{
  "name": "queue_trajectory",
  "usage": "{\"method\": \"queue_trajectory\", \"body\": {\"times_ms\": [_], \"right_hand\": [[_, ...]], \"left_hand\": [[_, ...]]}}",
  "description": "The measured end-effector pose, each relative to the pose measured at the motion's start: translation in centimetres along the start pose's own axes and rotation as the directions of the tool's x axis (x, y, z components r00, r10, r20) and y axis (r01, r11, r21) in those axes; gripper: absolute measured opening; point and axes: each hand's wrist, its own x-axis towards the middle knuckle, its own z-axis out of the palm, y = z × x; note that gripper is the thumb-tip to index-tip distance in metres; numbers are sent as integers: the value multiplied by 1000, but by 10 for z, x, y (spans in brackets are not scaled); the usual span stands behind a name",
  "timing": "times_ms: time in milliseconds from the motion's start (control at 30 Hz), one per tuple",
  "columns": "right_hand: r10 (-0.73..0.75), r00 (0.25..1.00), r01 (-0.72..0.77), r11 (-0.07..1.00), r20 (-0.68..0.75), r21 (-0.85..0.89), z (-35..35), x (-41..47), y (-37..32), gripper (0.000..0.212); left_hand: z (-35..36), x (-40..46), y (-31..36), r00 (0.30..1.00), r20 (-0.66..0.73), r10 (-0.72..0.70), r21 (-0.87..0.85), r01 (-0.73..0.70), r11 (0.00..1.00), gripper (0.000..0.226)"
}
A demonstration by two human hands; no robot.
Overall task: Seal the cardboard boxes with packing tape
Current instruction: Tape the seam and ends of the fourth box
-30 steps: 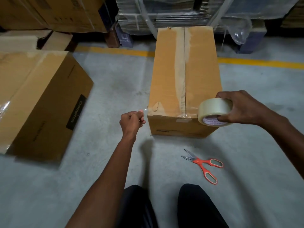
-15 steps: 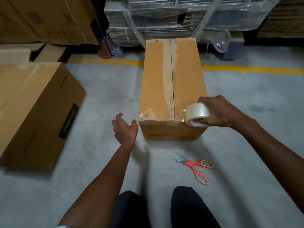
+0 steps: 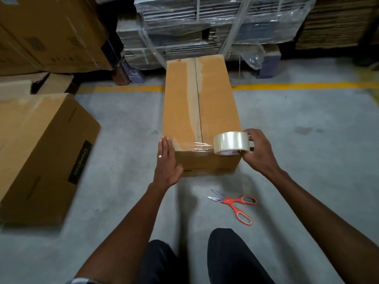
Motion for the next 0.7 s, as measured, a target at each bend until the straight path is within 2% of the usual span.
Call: {"method": "queue_trajectory", "body": {"times_ms": [233,400,500,600,700], "right_hand": [[-60,997,54,989,-40,-137,-17,2,-13,49],[-112,988,69,937,-106,-342,-58,-7,-11,59],[-85,994,50,899,-63,-435,-72,-16,3,62],[-52,997,21,906,-63,-423,-67,-23,6,62],[-57,995,23,922,-76,-387,-64,-17,1,73]], "left_hand": [[-9,3,-3,991,132,-16,112,1,994,108],[-12,6,-1,983,171,-63,115,44,992,113],[-12,6,0,980,185,-72,124,49,991,114],[-12,6,-1,979,191,-71,119,49,992,115],[-11,6,-4,979,191,-73,133,48,990,116]]}}
